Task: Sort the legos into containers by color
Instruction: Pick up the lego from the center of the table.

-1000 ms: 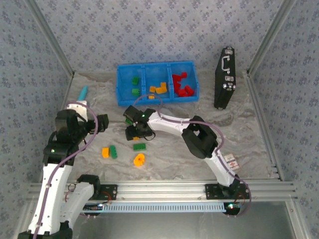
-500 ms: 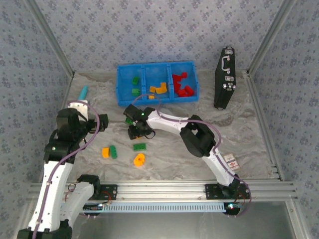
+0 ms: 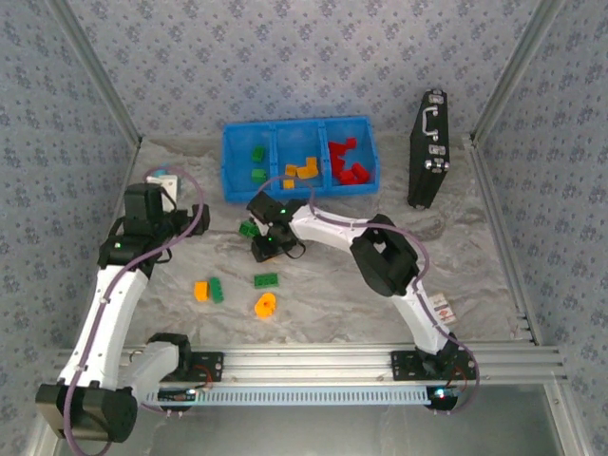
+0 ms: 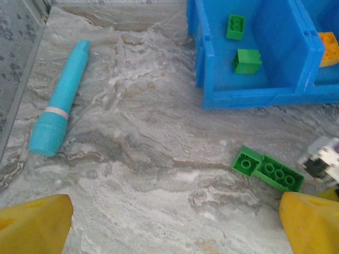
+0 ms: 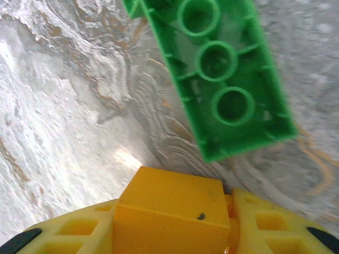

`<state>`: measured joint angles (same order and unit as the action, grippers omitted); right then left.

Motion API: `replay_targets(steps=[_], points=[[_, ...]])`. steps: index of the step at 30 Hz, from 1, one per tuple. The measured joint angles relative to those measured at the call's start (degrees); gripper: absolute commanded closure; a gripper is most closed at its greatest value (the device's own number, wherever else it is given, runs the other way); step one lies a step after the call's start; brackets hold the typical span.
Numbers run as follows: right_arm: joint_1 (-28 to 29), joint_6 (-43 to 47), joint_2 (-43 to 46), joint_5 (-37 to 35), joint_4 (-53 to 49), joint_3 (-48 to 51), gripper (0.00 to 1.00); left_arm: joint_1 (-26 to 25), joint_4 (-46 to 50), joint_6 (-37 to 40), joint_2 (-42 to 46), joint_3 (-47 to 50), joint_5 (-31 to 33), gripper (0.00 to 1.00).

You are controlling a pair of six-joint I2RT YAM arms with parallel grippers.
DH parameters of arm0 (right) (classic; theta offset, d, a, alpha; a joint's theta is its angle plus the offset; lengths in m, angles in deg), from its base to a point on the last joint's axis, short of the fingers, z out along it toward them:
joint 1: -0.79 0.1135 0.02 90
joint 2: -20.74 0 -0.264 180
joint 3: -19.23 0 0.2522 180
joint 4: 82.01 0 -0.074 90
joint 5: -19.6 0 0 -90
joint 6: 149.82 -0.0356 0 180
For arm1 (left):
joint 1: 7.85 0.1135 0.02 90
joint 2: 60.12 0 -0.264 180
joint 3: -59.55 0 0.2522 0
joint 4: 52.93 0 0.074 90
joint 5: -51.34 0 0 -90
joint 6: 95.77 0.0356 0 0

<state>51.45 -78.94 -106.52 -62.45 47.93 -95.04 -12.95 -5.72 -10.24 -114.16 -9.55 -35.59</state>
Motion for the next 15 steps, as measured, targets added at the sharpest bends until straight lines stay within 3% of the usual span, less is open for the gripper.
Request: replay_targets(steps=[6,15], points=[[-5.0,6.6,6.9,1.1,0.6,0.0,0.71,4.2,-3.7,-0.5,0.1,2.8,0.0,0.0],[-18.6,13.5,5.6,-1.8,2.7,-15.2,0.71,4.5,-4.1,-1.4,1.4,4.0,-0.5,0.0]])
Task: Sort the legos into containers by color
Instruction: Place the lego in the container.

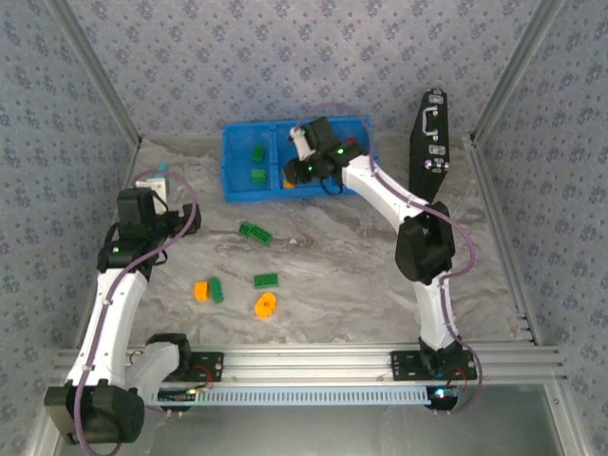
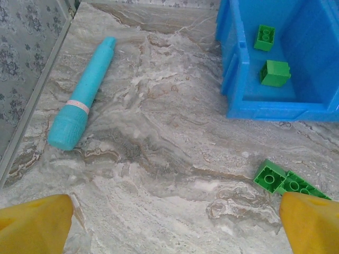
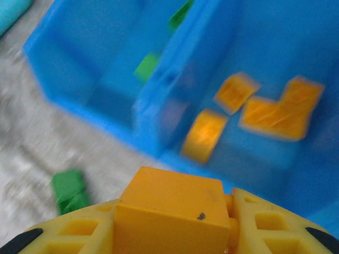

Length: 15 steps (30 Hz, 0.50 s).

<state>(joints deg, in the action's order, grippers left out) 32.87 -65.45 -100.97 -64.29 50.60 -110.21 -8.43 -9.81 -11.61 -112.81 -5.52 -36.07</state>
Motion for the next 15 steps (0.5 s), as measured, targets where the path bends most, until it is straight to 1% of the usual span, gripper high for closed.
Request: replay_targets(steps=[4,8,11,15], points=[[-3.1,1.8,-5.7,-2.4,1.3,-10.2,0.71,0.0,0.0,-0.2,0.3,0.2,-0.3,0.0],[-5.0,2.1,-13.0,-2.7,1.7,-19.8,0.71,0.0,0.5,-0.2,-2.2,-1.0,-0.5,0.0],[-5.7,2.4,-17.7,-2.6,1.7,-24.1,0.7,0.0,0.6,-0.2,-4.5,-2.5,-0.9,0.0],[-5.9,3.4,-21.6,-1.7,1.7,-26.8,0.68,0.0,0.5,-0.3,-5.9,-3.6,-1.5,0.0]])
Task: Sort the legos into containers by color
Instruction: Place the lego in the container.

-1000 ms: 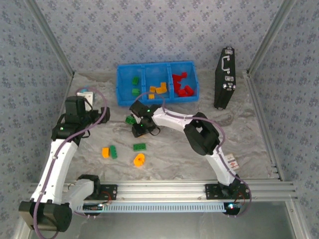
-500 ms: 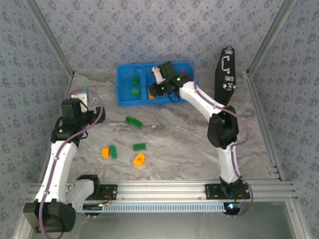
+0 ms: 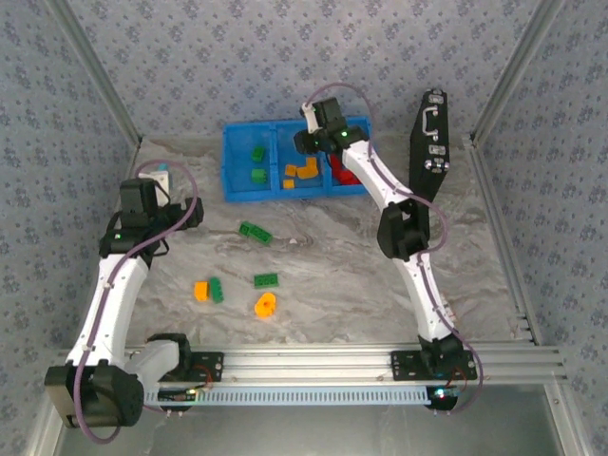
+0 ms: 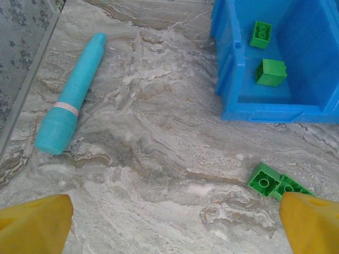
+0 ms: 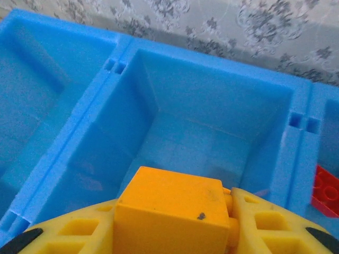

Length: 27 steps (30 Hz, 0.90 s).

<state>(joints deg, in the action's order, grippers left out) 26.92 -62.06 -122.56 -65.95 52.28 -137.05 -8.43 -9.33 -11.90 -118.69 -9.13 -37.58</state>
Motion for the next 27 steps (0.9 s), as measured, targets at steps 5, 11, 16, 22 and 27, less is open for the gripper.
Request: replay_targets(steps=[5,11,16,22,27], points=[[0.3,0.4,-3.5,1.5,0.0,-3.7,0.57,0.0,0.0,-0.6,-0.5,0.0,-0.2,0.0],[0.3,-0.2,-4.9,2.7,-0.2,-4.3,0.29,0.0,0.0,-0.6,-2.3,-0.5,-0.6,0.0],[0.3,0.5,-2.9,3.5,1.7,0.5,0.25,0.0,0.0,-0.6,-2.8,-0.5,-0.7,0.0],[0.7,1.3,4.7,4.6,2.2,10.6,0.27,0.0,0.1,-0.6,-4.7,-2.4,-0.8,0.0],[2.4,3.1,15.2,6.7,2.9,22.9,0.29,0.0,0.0,-0.5,-6.0,-4.9,-0.7,0.0]])
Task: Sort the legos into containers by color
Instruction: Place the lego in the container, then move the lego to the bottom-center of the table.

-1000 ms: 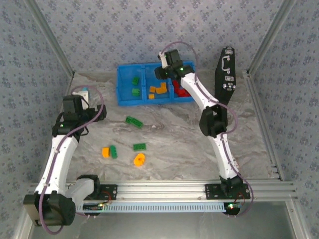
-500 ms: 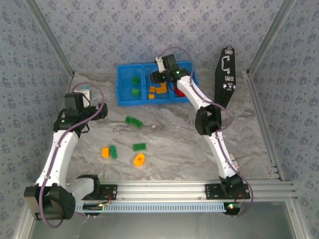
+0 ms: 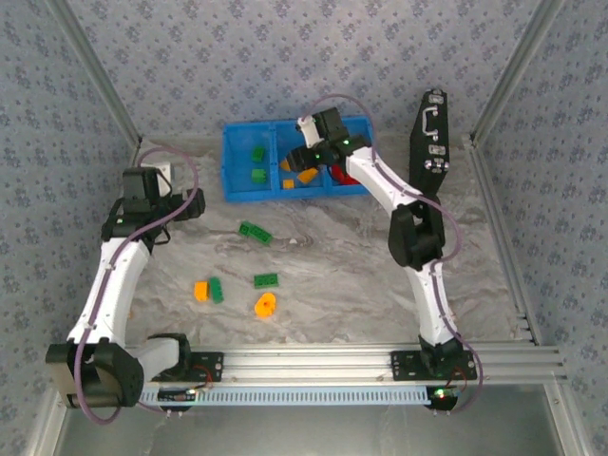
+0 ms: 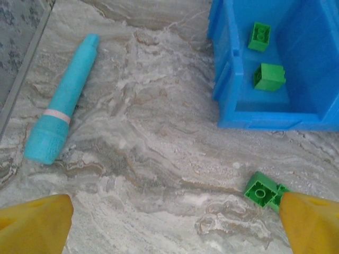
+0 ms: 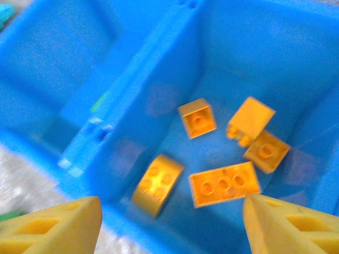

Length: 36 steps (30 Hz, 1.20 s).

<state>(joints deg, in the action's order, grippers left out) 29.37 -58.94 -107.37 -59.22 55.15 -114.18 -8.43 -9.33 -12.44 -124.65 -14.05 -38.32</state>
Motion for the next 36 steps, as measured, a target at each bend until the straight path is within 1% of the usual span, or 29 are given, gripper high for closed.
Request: replay_targets(steps=[3,7,11,16,21,24,28,33,36], points=[[3.5,0.5,7.3,1.2,0.9,9.9,0.27,0.0,-0.1,0.0,0.0,-0.5,0.0,0.0],[10.8,-0.8,16.9,3.5,1.1,25.3,0.26,0.0,0.0,0.0,0.0,-0.6,0.2,0.0],[16.9,-6.3,23.1,4.9,0.2,36.0,0.27,0.0,-0.1,0.1,-0.1,-1.3,0.2,0.0],[20.2,-17.0,28.4,4.3,-1.1,43.5,0.27,0.0,-0.3,0.0,0.3,-1.4,0.1,0.0],[23.6,-27.1,30.0,4.3,-0.3,45.8,0.24,0.0,-0.4,-0.5,3.5,-1.1,-0.1,0.0],[25.9,-30.5,28.7,5.0,1.2,45.7,0.24,0.0,-0.5,-1.1,5.3,-1.1,-0.4,0.0],[27.5,-32.6,24.7,5.8,1.0,44.2,0.24,0.0,-0.5,-2.0,5.6,-1.1,-1.2,0.0],[27.6,-32.8,18.9,7.0,-2.3,40.0,0.25,-0.1,-0.5,-2.2,5.6,-1.2,-1.4,0.0],[27.6,-32.6,17.1,8.3,-4.0,38.6,0.27,-0.1,-0.5,-2.2,5.5,-1.2,-1.4,0.0]])
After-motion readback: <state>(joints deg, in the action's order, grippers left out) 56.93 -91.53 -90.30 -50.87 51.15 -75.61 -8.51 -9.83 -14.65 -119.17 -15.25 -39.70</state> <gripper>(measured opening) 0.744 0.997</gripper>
